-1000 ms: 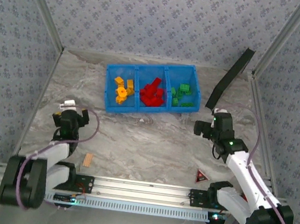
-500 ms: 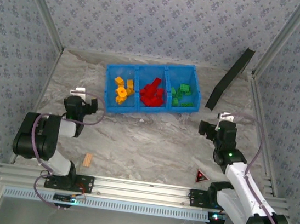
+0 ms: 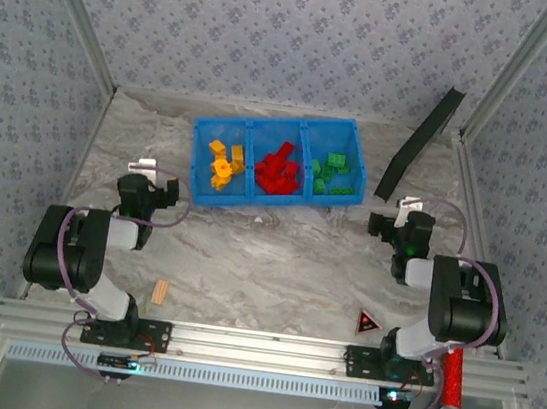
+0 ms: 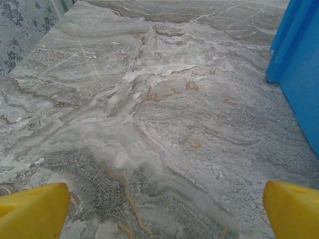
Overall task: Sort the legos into containers by color
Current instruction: Reset both arms
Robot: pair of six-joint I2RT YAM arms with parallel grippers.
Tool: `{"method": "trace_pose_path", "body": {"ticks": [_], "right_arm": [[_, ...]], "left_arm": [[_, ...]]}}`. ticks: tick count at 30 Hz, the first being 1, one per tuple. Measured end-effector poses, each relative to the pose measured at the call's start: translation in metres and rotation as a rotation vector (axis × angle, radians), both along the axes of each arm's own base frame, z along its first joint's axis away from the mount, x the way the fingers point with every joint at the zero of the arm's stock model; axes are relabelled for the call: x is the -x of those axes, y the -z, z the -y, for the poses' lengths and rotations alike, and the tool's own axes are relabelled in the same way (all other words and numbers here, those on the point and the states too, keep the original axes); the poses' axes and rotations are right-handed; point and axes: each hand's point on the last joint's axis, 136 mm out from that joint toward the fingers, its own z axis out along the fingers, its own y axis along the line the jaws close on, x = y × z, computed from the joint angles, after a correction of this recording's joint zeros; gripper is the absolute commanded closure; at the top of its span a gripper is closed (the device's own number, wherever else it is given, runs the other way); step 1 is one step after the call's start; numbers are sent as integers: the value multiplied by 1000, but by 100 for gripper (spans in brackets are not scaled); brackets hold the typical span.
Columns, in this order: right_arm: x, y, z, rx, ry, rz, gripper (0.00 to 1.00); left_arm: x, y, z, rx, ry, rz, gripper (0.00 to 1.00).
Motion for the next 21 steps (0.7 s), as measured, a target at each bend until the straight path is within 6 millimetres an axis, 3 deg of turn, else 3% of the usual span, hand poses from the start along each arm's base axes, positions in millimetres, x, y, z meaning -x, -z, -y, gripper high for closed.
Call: {"method": "trace_pose_path", "body": {"ticks": [21], "right_arm": [[-7,-12,-6,-11,-30,52,0]], "left_arm": [[0,0,0,0,0,1,1]]}}
